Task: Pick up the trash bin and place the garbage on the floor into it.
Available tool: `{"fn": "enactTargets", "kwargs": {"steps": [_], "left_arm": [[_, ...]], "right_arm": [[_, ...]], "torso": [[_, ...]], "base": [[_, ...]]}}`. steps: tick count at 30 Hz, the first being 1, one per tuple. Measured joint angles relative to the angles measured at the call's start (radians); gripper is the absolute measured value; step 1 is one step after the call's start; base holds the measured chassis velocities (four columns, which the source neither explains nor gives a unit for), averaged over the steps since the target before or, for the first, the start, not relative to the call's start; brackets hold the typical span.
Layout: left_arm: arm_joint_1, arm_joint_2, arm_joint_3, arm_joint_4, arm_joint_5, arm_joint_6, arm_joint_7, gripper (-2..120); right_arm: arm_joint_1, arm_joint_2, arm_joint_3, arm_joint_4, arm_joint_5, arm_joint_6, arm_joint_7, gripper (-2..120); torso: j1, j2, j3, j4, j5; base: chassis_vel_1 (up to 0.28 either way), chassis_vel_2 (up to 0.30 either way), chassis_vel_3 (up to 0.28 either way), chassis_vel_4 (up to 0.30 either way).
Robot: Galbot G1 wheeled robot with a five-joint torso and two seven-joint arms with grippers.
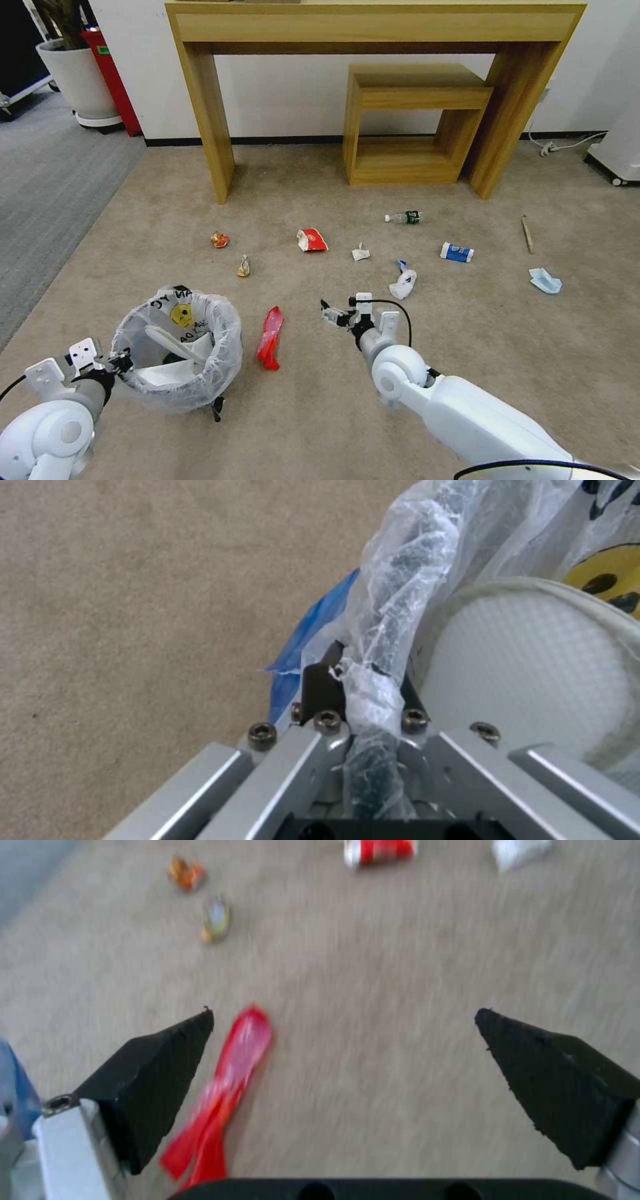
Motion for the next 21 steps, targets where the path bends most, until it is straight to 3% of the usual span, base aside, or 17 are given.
{"fn": "enactTargets", "kwargs": {"steps": [3,4,11,19,21], "left_arm": [[0.003,-0.002,-0.002,-0.007,0.0,0.0,0.0,1],[0.006,-0.008,-0.002,-0.013,0.0,0.0,0.0,1],[0.021,-0.027,-0.007,-0.037,0.008,-0.002,0.004,1],[0.035,-0.033,-0.023,-0.051,0.009,-0.006,0.009,1],[0.043,-0.04,-0.025,-0.063,0.009,-0.008,0.012,1]], "right_arm": [[0.005,0.033,-0.017,-0.018,0.028,-0.015,0.033,100],[0.016,0.089,-0.037,-0.048,0.06,-0.032,0.078,100],[0.048,0.238,-0.082,-0.167,0.095,-0.055,0.16,100],[0.071,0.323,-0.119,-0.312,0.083,-0.056,0.171,99],[0.085,0.367,-0.141,-0.396,0.072,-0.046,0.149,97]], "torso": [[0.0,0.0,0.0,0.0,0.0],[0.0,0.0,0.0,0.0,-0.0001],[0.0,0.0,0.0,0.0002,-0.0001],[0.0,0.0,0.0,0.0001,-0.0001],[0.0,0.0,0.0,0.0001,-0.0001]], "base": [[0.0,0.0,0.0,0.0],[0.0,0.0,0.0,0.0],[0.0,0.0,0.0,0.0],[0.0,0.0,0.0,0.0],[0.0,0.0,0.0,0.0]]}}
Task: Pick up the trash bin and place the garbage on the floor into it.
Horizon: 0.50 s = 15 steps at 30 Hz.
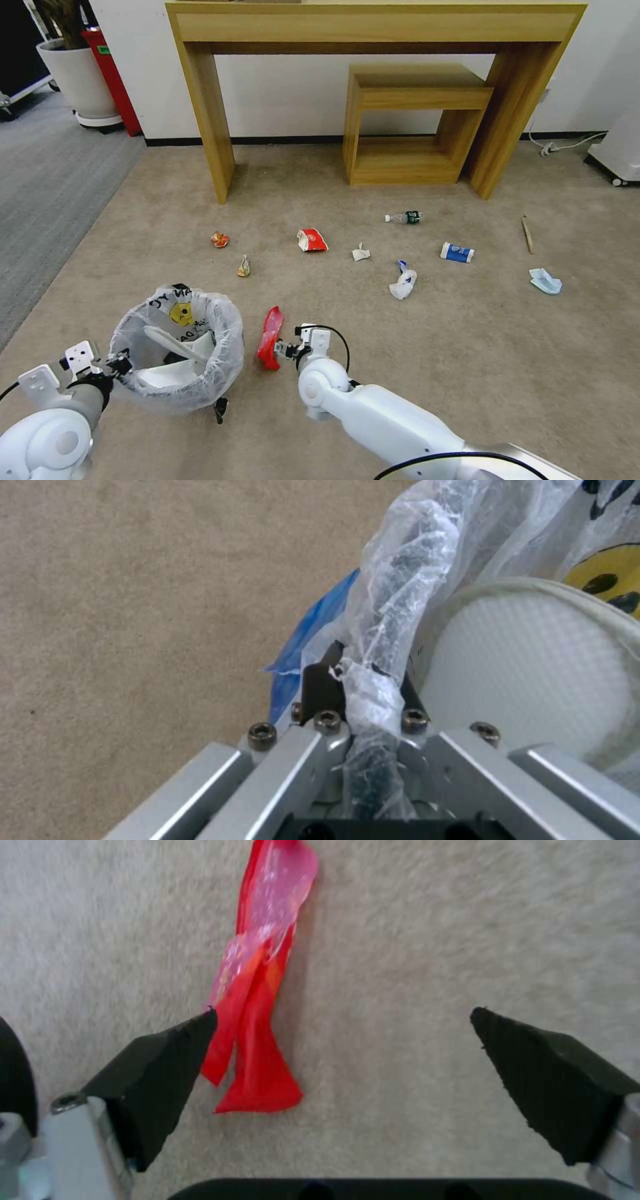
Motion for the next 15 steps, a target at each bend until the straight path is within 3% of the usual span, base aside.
{"fn": "enactTargets", "kwargs": {"steps": [6,8,15], "left_arm": [[0.003,-0.004,-0.001,-0.011,-0.001,-0.002,0.003,1],[0.001,-0.003,0.0,-0.02,-0.005,-0.003,0.004,1],[-0.001,-0.004,0.005,-0.037,-0.01,-0.005,0.004,1]], "right_arm": [[0.015,0.051,-0.027,-0.085,-0.012,0.008,-0.033,92],[0.037,0.1,-0.056,-0.171,-0.026,0.02,-0.065,93],[0.051,0.139,-0.067,-0.247,-0.039,0.027,-0.1,93]], "torso": [[0.0,0.0,0.0,-0.0001,0.0001],[0.0,0.0,0.0,0.0,0.0001],[0.0,0.0,0.0,-0.0001,0.0001]], "base": [[0.0,0.0,0.0,0.0],[0.0,0.0,0.0,0.0],[0.0,0.0,0.0,0.0]]}}
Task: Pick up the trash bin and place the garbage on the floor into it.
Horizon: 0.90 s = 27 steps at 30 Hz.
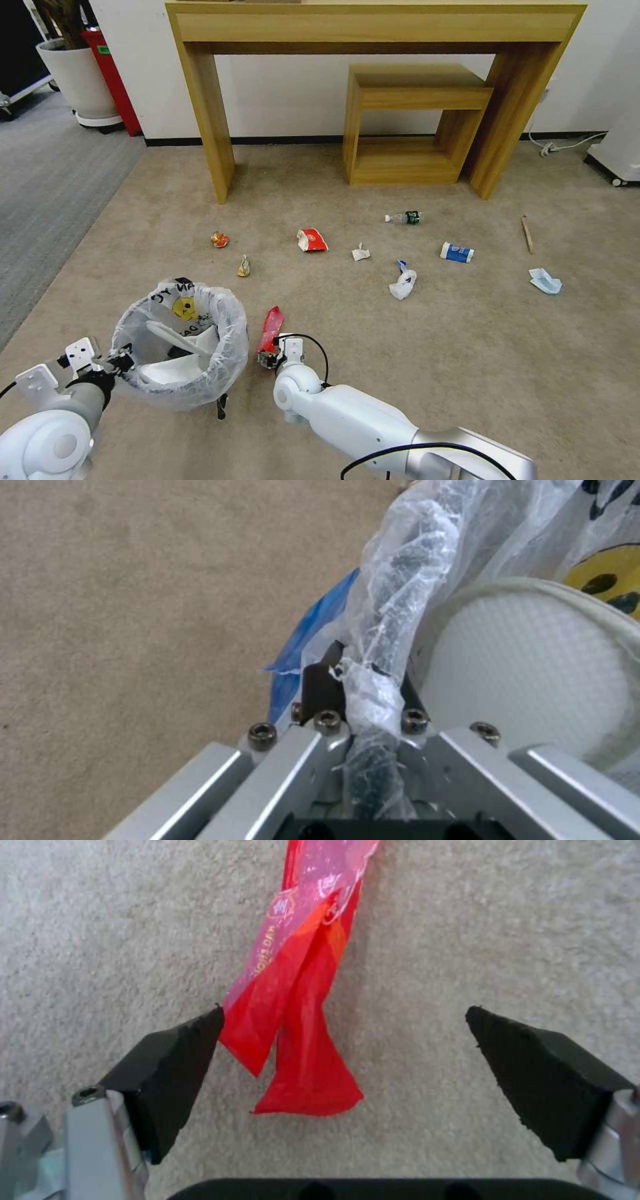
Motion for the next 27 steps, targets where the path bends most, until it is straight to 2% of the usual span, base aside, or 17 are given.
{"fn": "enactTargets", "kwargs": {"steps": [10,13,15,16,18,20,22,26,27], "left_arm": [[0.01,-0.011,0.008,-0.029,0.001,-0.001,0.002,1],[0.021,-0.012,0.003,-0.045,0.001,-0.002,0.004,1],[0.025,-0.012,0.0,-0.049,0.001,-0.003,0.004,1],[0.029,-0.012,-0.002,-0.053,0.001,-0.003,0.004,1],[0.03,-0.013,-0.002,-0.055,0.001,-0.004,0.004,1],[0.036,-0.016,-0.003,-0.063,0.002,-0.005,0.006,1],[0.037,-0.018,-0.002,-0.066,0.002,-0.006,0.006,1],[0.041,-0.022,-0.001,-0.072,0.004,-0.009,0.009,1],[0.041,-0.022,-0.001,-0.072,0.004,-0.009,0.009,1]], "right_arm": [[-0.002,0.055,-0.006,-0.082,-0.04,0.016,-0.054,92],[0.002,0.057,-0.006,-0.114,-0.059,0.025,-0.079,81],[0.004,0.057,-0.003,-0.123,-0.063,0.027,-0.086,79],[0.007,0.057,-0.001,-0.132,-0.068,0.027,-0.093,72],[0.008,0.056,-0.001,-0.136,-0.071,0.029,-0.097,70],[0.01,0.056,0.002,-0.151,-0.078,0.031,-0.111,59],[0.01,0.056,0.002,-0.156,-0.081,0.034,-0.115,57],[0.009,0.055,0.002,-0.172,-0.1,0.04,-0.133,40],[0.009,0.055,0.002,-0.172,-0.1,0.04,-0.133,40]], "torso": [[0.0,0.0,0.0,0.0001,0.0001],[0.0,0.0,0.0,0.0,0.0001],[0.0,0.0,0.0,0.0,0.0001],[0.0,0.0,0.0,0.0001,0.0002],[0.0,0.0,0.0,0.0001,0.0001],[0.0,0.0,0.0,0.0001,0.0002],[0.0,0.0,0.0,0.0001,0.0002],[0.0,0.0,0.0,0.0,0.0002],[0.0,0.0,0.0,0.0,0.0002]], "base": [[0.0,0.0,0.0,0.0],[0.0,0.0,0.0,0.0],[0.0,0.0,0.0,0.0],[0.0,0.0,0.0,0.0],[0.0,0.0,0.0,0.0],[0.0,0.0,0.0,0.0],[0.0,0.0,0.0,0.0],[0.0,0.0,0.0,0.0],[0.0,0.0,0.0,0.0]]}}
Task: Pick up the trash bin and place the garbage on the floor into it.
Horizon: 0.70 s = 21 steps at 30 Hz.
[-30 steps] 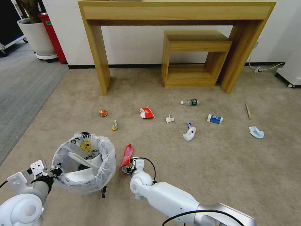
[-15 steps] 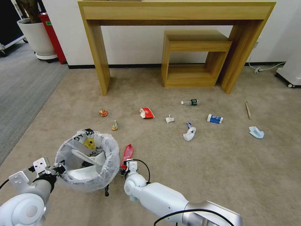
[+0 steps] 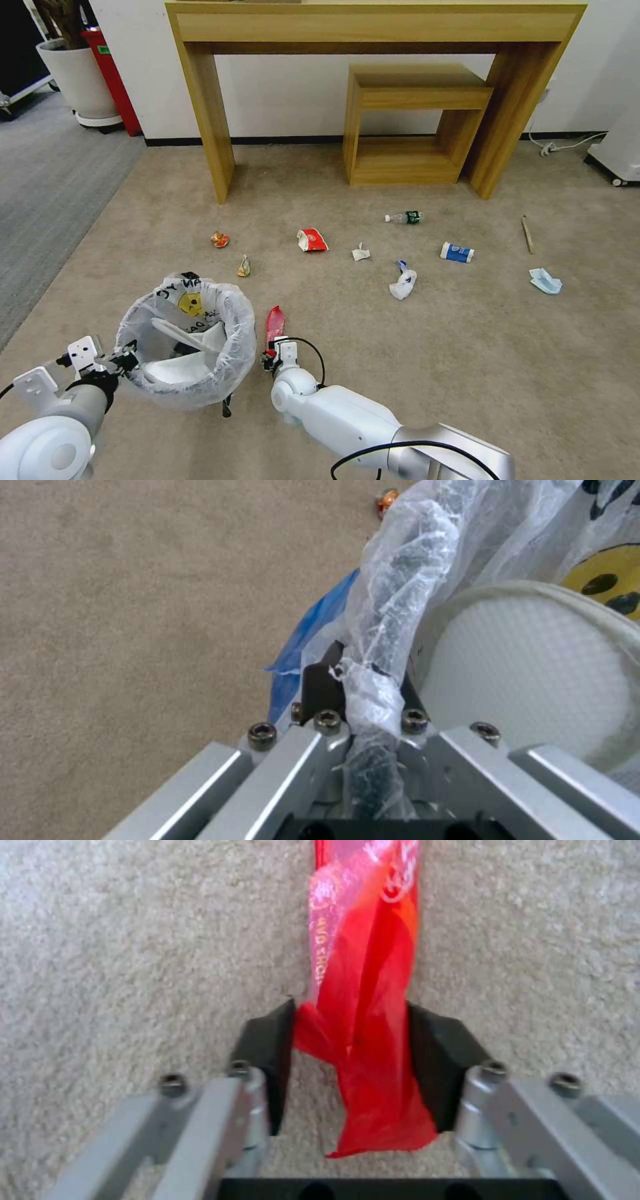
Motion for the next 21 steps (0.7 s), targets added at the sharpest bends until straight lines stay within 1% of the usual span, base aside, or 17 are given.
{"fn": "enactTargets", "kwargs": {"steps": [2,3,6,7,8,9,10,11,14,15,16,17,18,19,20,21], "left_arm": [[0.004,-0.002,0.001,-0.002,0.002,-0.003,0.004,1],[0.004,-0.002,0.001,-0.002,0.002,-0.003,0.004,1],[0.003,-0.004,0.002,-0.004,0.002,-0.007,0.006,1],[0.003,-0.004,0.002,-0.004,0.002,-0.007,0.006,1],[0.003,-0.006,0.002,-0.003,0.002,-0.007,0.006,1],[0.003,-0.006,0.002,-0.003,0.003,-0.008,0.006,1],[0.003,-0.008,0.002,-0.001,0.005,-0.008,0.007,1],[0.003,-0.008,0.002,-0.001,0.005,-0.008,0.007,1],[0.002,-0.01,0.002,0.006,0.008,-0.008,0.007,1],[0.002,-0.01,0.002,0.006,0.008,-0.008,0.007,1],[0.0,-0.01,0.002,0.012,0.009,-0.008,0.007,1],[-0.006,-0.01,0.003,0.022,0.011,-0.008,0.007,1],[-0.006,-0.01,0.003,0.022,0.011,-0.008,0.007,1],[-0.008,-0.01,0.003,0.026,0.012,-0.008,0.007,1],[-0.011,-0.009,0.005,0.034,0.014,-0.009,0.007,1],[-0.015,-0.009,0.007,0.044,0.017,-0.009,0.007,1]], "right_arm": [[-0.002,0.0,-0.001,-0.001,-0.006,0.001,-0.005,28],[-0.002,0.0,-0.001,-0.001,-0.006,0.001,-0.005,28],[-0.006,-0.001,-0.007,0.009,-0.014,0.001,-0.005,12],[-0.006,-0.001,-0.007,0.009,-0.014,0.001,-0.005,12],[-0.009,-0.005,-0.009,0.013,-0.016,0.001,-0.005,7],[-0.009,-0.006,-0.009,0.014,-0.017,0.001,-0.005,7],[-0.012,-0.025,-0.011,0.027,-0.02,0.001,-0.003,0],[-0.012,-0.025,-0.011,0.027,-0.02,0.001,-0.003,0],[-0.017,-0.077,-0.014,0.077,-0.016,-0.003,-0.002,0],[-0.017,-0.077,-0.014,0.077,-0.016,-0.003,-0.002,0],[-0.02,-0.099,-0.014,0.103,-0.009,-0.003,-0.003,0],[-0.025,-0.136,-0.009,0.154,0.001,-0.003,-0.004,0],[-0.025,-0.136,-0.009,0.154,0.001,-0.003,-0.004,0],[-0.027,-0.152,-0.006,0.175,0.003,0.0,-0.005,0],[-0.031,-0.178,0.0,0.22,0.005,0.01,-0.009,0],[-0.037,-0.217,0.013,0.293,0.004,0.027,-0.019,0]], "torso": [[0.0,0.0,0.0,0.0001,0.0],[0.0,0.0,0.0,0.0001,0.0],[0.0,0.0,0.0,0.0001,0.0],[0.0,0.0,0.0,0.0001,0.0],[0.0,0.0,0.0,0.0002,0.0001],[0.0,0.0,0.0,0.0002,0.0002],[0.0,0.0,0.0,0.0001,0.0001],[0.0,0.0,0.0,0.0001,0.0001],[0.0,0.0,0.0,0.0001,0.0002],[0.0,0.0,0.0,0.0001,0.0002],[0.0,0.0,0.0,0.0001,0.0001],[0.0,0.0,0.0,0.0,0.0002],[0.0,0.0,0.0,0.0,0.0002],[0.0,0.0,0.0,0.0,0.0003],[0.0,0.0,0.0,0.0,0.0002],[0.0,0.0,0.0,0.0,0.0002]], "base": [[0.0,0.0,0.0,0.0],[0.0,0.0,0.0,0.0],[0.0,0.0,0.0,0.0],[0.0,0.0,0.0,0.0],[0.0,0.0,0.0,0.0],[0.0,0.0,0.0,0.0],[0.0,0.0,0.0,0.0],[0.0,0.0,0.0,0.0],[0.0,0.0,0.0,0.0],[0.0,0.0,0.0,0.0],[0.0,0.0,0.0,0.0],[0.0,0.0,0.0,0.0],[0.0,0.0,0.0,0.0],[0.0,0.0,0.0,0.0],[0.0,0.0,0.0,0.0],[0.0,0.0,0.0,0.0]]}}
